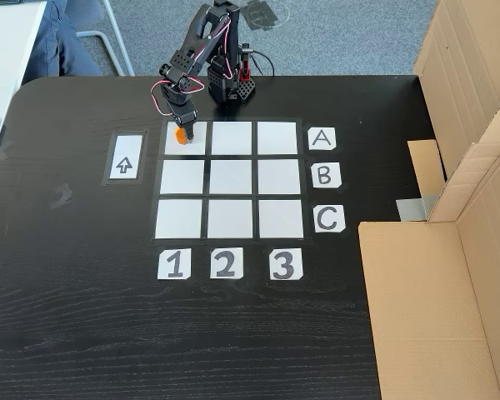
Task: Pick up the round, orange token and place it in the grid on square A1.
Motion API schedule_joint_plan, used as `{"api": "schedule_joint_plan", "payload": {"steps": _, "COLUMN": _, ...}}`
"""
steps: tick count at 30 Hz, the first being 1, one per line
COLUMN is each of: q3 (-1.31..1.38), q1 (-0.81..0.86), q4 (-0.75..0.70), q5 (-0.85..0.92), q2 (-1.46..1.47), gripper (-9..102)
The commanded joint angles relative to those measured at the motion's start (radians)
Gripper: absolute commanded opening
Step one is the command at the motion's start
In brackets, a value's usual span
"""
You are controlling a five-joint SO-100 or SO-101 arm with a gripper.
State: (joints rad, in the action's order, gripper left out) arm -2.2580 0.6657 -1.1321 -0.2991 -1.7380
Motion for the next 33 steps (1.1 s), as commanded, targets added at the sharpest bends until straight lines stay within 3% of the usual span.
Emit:
{"api": "schedule_joint_plan", "payload": {"steps": 1, "q3": -0.005, "q1": 0.02, "q4": 0.011, "q5": -0.002, "q2": 0.002, "gripper": 21}}
{"api": "schedule_joint_plan", "payload": {"steps": 8, "q3": -0.072, "q1": 0.023, "q4": 0.0, "q5": -0.002, "q2": -0.164, "gripper": 31}}
{"api": "schedule_joint_plan", "payload": {"steps": 18, "q3": -0.048, "q1": 0.1, "q4": -0.078, "q5": 0.002, "q2": -0.563, "gripper": 31}}
{"api": "schedule_joint_plan", "payload": {"steps": 26, "q3": -0.012, "q1": 0.344, "q4": -0.066, "q5": 0.035, "q2": -0.861, "gripper": 31}}
{"api": "schedule_joint_plan", "payload": {"steps": 33, "q3": -0.17, "q1": 0.655, "q4": -0.078, "q5": 0.112, "q2": -1.14, "gripper": 27}}
